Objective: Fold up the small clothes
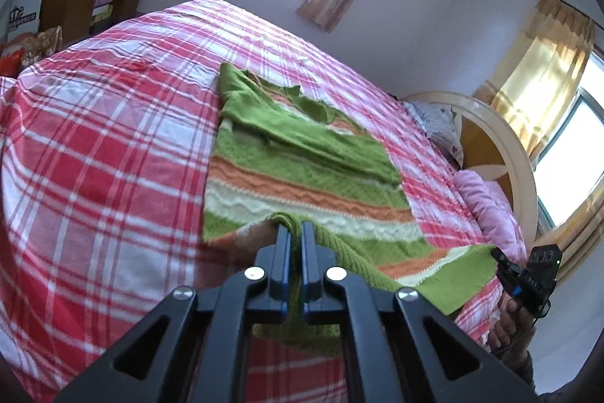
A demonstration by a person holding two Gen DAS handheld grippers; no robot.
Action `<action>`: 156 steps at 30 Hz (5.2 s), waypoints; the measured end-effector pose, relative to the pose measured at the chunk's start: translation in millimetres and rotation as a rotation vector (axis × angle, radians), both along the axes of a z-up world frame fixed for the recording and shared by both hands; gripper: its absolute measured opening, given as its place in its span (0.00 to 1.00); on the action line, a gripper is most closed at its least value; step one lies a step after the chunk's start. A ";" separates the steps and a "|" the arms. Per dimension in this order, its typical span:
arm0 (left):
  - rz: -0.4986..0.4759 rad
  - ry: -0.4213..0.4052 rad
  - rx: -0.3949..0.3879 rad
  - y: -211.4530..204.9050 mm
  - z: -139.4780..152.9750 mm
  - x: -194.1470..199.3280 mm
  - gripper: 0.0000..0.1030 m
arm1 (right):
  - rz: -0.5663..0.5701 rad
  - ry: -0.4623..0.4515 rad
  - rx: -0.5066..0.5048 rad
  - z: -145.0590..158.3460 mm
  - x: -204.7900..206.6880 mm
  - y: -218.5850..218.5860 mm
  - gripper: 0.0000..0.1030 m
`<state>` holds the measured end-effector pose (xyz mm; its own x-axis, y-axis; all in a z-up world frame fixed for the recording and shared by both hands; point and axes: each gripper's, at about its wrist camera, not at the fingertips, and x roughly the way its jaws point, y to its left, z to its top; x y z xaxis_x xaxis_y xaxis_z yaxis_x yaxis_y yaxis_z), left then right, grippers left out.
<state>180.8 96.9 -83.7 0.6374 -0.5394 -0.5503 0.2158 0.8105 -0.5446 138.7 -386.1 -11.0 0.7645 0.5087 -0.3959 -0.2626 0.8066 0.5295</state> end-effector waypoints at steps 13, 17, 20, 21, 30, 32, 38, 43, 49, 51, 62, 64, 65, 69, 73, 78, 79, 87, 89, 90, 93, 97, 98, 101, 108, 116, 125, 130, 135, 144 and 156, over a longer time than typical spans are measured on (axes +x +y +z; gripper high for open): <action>0.038 0.021 -0.087 0.0 13.4 74.4 0.04 | -0.027 -0.048 -0.006 30.5 74.3 -0.8 0.04; 0.051 0.000 -0.089 2.8 23.8 101.9 0.04 | -0.036 -0.064 -0.028 43.7 102.5 -2.3 0.04; 0.052 -0.016 -0.074 0.0 32.5 122.2 0.04 | -0.041 -0.076 -0.046 54.3 127.0 -3.6 0.04; 0.054 -0.021 -0.067 -0.9 34.8 128.9 0.04 | -0.043 -0.077 -0.050 55.6 132.5 -3.9 0.04; 0.067 -0.010 -0.028 -9.5 35.9 198.2 0.04 | -0.057 -0.039 -0.090 58.2 211.2 -1.9 0.04; 0.065 -0.003 -0.016 -11.4 30.2 214.6 0.04 | -0.062 -0.018 -0.095 54.1 230.5 -1.0 0.04; 0.086 0.097 0.046 -18.4 -12.2 267.8 0.07 | -0.085 0.102 -0.121 15.4 293.6 -4.0 0.04; 0.171 0.128 0.066 -4.7 -32.9 276.7 0.11 | -0.121 0.232 -0.183 -32.8 346.3 -7.2 0.14; 0.162 0.051 0.159 4.6 -23.9 252.0 0.41 | -0.190 0.171 -0.167 -48.5 338.7 -20.6 0.59; 0.125 0.030 0.227 -4.2 -22.9 256.4 0.47 | -0.203 0.163 -0.154 -51.4 333.1 -25.5 0.59; -0.047 0.002 0.602 -91.2 -35.8 295.7 0.55 | -0.087 0.153 -0.279 -53.8 343.2 -7.7 0.59; -0.046 0.024 0.665 -98.5 -45.2 304.0 0.31 | -0.059 0.194 -0.392 -58.7 352.8 7.2 0.50; -0.065 0.031 0.663 -100.3 -48.4 306.2 0.12 | -0.044 0.223 -0.434 -63.6 357.0 11.9 0.29; -0.044 -0.038 0.666 -101.3 -39.2 293.6 0.06 | -0.013 0.222 -0.511 -66.6 357.5 21.2 0.05; 0.014 -0.160 0.541 -78.5 -1.9 275.4 0.05 | -0.053 0.121 -0.466 -36.9 344.5 12.8 0.04; 0.070 -0.098 0.480 -66.3 0.7 306.2 0.05 | -0.109 0.108 -0.439 -22.2 360.3 4.2 0.04; 0.074 -0.061 0.477 -66.0 -6.0 315.4 0.05 | -0.115 0.120 -0.433 -24.6 366.3 4.0 0.04; 0.171 0.096 0.458 -62.8 -52.6 329.9 0.18 | -0.163 0.296 -0.457 -74.0 396.4 -4.7 0.25; 0.193 0.083 0.453 -57.8 -43.7 319.5 0.37 | -0.214 0.273 -0.534 -67.4 388.3 -2.1 0.55; 0.208 0.070 0.453 -54.6 -38.6 312.6 0.44 | -0.223 0.239 -0.550 -59.9 382.1 -0.3 0.55; 0.246 -0.003 0.425 -41.3 -28.3 286.4 0.70 | -0.176 0.162 -0.574 -33.0 368.9 17.1 0.55; 0.265 -0.007 0.449 -39.2 -41.3 259.8 0.72 | 0.024 0.148 -0.590 -21.2 371.0 71.5 0.55; 0.275 0.009 0.495 -41.5 -47.1 259.3 0.72 | 0.064 0.172 -0.578 -24.4 375.8 85.0 0.55; 0.312 0.048 0.501 -34.0 -61.6 258.4 0.74 | 0.107 0.251 -0.565 -43.8 392.8 113.2 0.48; 0.340 0.027 0.217 7.6 -69.1 248.9 0.77 | 0.116 0.302 -0.667 -82.7 415.9 140.9 0.21; 0.355 0.005 0.097 21.8 -72.5 250.1 0.77 | 0.103 0.234 -0.719 -73.1 416.5 154.5 0.00; 0.357 -0.006 0.042 27.7 -73.9 244.7 0.79 | 0.091 0.237 -0.700 -64.7 436.2 154.1 0.45; 0.353 -0.022 0.072 24.9 -72.4 241.3 0.93 | 0.142 0.223 -0.768 -72.1 436.0 160.5 0.55; 0.355 -0.022 0.068 26.0 -72.4 241.2 0.94 | 0.223 0.240 -0.765 -82.5 436.5 163.2 0.10; 0.386 -0.043 0.007 36.5 -73.7 235.4 0.94 | 0.160 0.142 -0.831 -64.1 429.8 166.7 0.03; 0.408 -0.053 0.000 36.4 -74.1 236.1 0.98 | 0.086 0.228 -0.858 -81.7 463.9 170.1 0.08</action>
<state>416.9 133.3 -157.8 0.8263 -0.2363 -0.5112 -0.0959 0.8354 -0.5412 602.7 -216.0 -92.7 0.5934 0.0193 -0.8047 -0.3025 0.9318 -0.2007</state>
